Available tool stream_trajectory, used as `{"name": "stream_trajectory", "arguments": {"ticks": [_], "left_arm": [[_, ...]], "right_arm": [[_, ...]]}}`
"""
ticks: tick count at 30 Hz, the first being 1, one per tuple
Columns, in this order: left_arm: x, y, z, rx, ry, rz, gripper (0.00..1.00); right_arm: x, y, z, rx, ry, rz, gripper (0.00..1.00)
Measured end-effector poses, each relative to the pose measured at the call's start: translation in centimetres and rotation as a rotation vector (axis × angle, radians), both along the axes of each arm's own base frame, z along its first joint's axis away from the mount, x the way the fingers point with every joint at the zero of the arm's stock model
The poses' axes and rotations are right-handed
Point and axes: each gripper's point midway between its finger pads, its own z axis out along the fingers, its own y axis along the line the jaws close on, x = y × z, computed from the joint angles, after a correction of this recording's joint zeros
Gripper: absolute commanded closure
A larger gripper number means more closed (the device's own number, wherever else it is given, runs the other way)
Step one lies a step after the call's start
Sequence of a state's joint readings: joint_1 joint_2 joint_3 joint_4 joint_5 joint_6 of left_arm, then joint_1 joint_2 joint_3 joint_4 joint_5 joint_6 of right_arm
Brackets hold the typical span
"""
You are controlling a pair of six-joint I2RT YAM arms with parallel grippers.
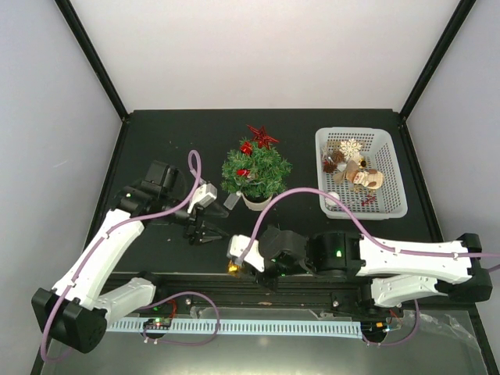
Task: Decorate the small christmas tree
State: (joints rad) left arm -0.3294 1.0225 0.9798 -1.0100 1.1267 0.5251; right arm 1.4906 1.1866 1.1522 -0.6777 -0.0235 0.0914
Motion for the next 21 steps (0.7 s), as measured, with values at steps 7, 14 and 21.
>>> {"name": "stream_trajectory", "arguments": {"ticks": [7,14,21], "left_arm": [[1.9,0.5,-1.1,0.096,-0.062,0.094,0.05],[4.3,1.6,-2.1,0.192,-0.108,0.211,0.01],[5.4,2.2,-2.5,0.226,-0.122,0.266,0.01]], "right_arm": [[9.2,-1.6,1.4,0.062,-0.015,-0.355,0.93],[18.9,-6.4,3.5,0.159,-0.001,-0.725,0.92],[25.2,-11.0,3.3,0.192,0.009,-0.99,0.92]]}}
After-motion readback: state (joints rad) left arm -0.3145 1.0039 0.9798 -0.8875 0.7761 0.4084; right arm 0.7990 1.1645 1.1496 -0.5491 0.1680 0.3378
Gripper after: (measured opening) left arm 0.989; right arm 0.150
